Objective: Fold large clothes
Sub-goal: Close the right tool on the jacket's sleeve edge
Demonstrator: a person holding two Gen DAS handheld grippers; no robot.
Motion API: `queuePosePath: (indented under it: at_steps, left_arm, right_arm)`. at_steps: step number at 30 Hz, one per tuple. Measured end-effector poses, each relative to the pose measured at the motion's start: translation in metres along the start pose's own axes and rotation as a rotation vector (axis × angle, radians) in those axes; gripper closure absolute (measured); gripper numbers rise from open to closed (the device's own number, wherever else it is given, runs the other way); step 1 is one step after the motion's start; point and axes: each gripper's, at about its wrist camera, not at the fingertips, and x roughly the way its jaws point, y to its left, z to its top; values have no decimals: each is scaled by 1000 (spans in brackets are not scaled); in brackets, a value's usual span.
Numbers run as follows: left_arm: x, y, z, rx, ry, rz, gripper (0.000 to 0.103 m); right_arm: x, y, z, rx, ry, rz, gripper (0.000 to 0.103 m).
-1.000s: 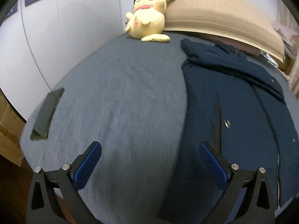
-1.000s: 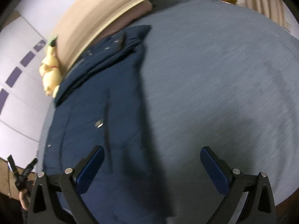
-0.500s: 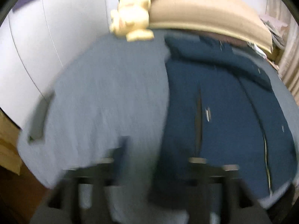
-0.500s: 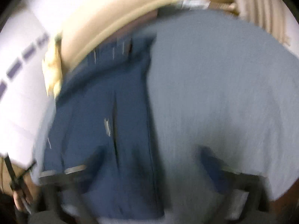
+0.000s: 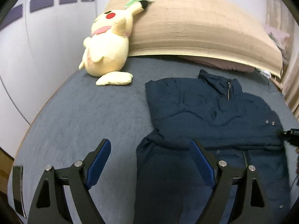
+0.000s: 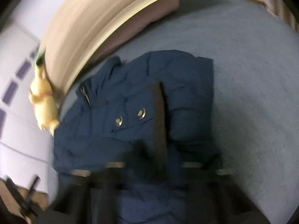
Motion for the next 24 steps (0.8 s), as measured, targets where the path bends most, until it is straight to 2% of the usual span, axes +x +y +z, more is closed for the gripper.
queuePosePath:
  at_steps: [1, 3, 4, 5, 6, 7, 8, 10, 11, 12, 13, 14, 15, 17, 21, 24]
  left_arm:
    - [-3, 6, -6, 7, -6, -2, 17]
    - [-4, 6, -8, 6, -13, -10, 17]
    - [-8, 8, -11, -1, -17, -12, 17]
    - [-11, 11, -13, -6, -22, -15, 17]
    - [-13, 12, -15, -10, -29, -15, 17]
    - [-11, 13, -14, -10, -28, -7, 17]
    - [-8, 13, -14, -12, -24, -1, 17]
    - [-3, 15, -13, -37, -12, -5, 17]
    - [-2, 15, -13, -47, -8, -9, 17]
    - [-2, 15, -13, -53, -5, -12, 17]
    - [-2, 14, -14, -50, -2, -13, 17]
    - [-3, 14, -14, -41, 0, -11, 17]
    - [-5, 13, -15, -29, -9, -3, 17]
    - [-8, 13, -12, 3, -35, 25, 17]
    - [-10, 18, -1, -32, -70, 38, 17]
    - [-4, 11, 5, -36, -73, 41, 17]
  right_arm:
    - [-2, 8, 0, -43, 3, -17, 86]
    - [-13, 18, 2, -110, -36, -83, 85]
    - [-14, 24, 6, -110, -63, -99, 79]
    - [-23, 22, 5, -95, -92, -94, 44]
    - [-31, 21, 4, -64, -124, -73, 24]
    - [-47, 6, 0, -49, -149, -41, 15]
    - [-50, 7, -3, -62, -160, -5, 15]
    - [-36, 13, -7, -111, -108, -30, 15]
    - [-23, 13, -6, -115, -79, -47, 18]
    - [-5, 11, -4, -115, -31, -73, 27]
    - [12, 5, -4, -88, 23, -85, 71]
    - [16, 3, -3, -66, 44, -47, 88]
    - [13, 6, -3, -80, 36, -40, 91]
    - [-9, 24, 1, -179, -21, -79, 94]
    - [-68, 41, 23, -233, -186, -99, 95]
    - [-56, 36, 30, -237, -172, -149, 95]
